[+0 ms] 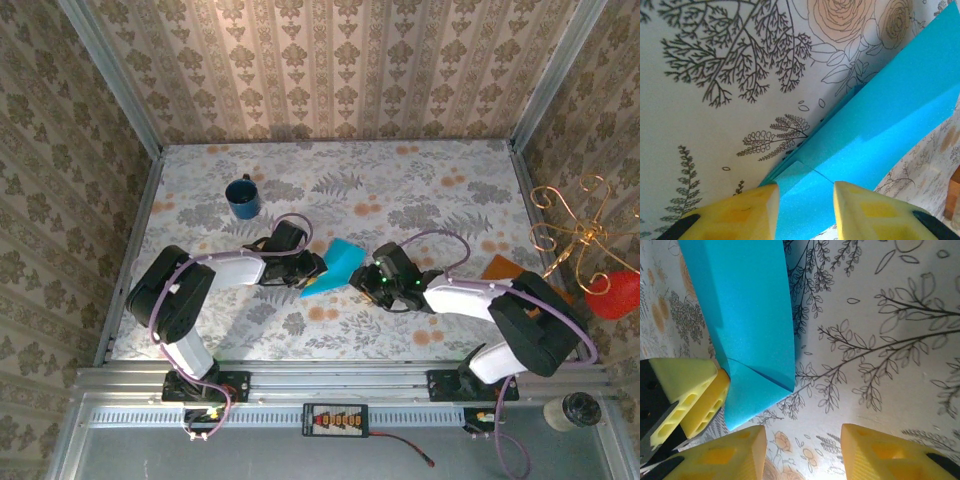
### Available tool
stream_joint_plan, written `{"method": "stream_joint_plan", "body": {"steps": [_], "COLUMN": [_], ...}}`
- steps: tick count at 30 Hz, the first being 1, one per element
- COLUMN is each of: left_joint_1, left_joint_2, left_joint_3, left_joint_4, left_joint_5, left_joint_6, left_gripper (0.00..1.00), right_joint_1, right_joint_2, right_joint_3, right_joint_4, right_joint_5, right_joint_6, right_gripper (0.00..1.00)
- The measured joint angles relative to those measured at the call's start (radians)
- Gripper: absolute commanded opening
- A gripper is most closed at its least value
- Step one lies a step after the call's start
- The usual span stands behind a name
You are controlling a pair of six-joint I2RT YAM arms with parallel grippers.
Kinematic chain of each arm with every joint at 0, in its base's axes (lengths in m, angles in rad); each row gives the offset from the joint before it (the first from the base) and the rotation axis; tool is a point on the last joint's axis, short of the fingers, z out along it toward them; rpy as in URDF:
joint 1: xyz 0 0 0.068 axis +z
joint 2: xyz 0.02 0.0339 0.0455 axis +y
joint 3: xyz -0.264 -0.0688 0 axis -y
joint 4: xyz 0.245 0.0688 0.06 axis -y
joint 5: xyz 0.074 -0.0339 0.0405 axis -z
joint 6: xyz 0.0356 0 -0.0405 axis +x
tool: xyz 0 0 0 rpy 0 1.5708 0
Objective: Fold a paper plane with a square sheet of paper (pick it up from the middle)
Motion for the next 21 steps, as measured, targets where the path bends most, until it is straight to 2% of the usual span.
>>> {"method": "stream_joint_plan", "body": {"steps": [4, 12, 21], "left_joint_1": [0.008, 0.018, 0.021], "left_joint_2": [0.000, 0.000, 0.000], "left_joint_3": [-0.014, -0.034, -0.044], "left_joint_4": [0.024, 0.059, 0.078], "left_joint_5": [0.014, 0.034, 0.048], "left_joint_6": [-0.015, -0.026, -0.033], "left_gripper": [0.34, 0.35, 0.34], "right_joint_1": [0.000, 0.000, 0.000], "right_joint_2": [0.049, 0.109, 0.123], "right_joint_3": [0.000, 0.000, 0.000], "right_joint_4": [0.060, 0.152, 0.198], "right_joint_5": [-0.007, -0.034, -0.045], "right_joint_6": [0.030, 0.059, 0.064], "right_gripper": [0.41, 0.28, 0.25]}}
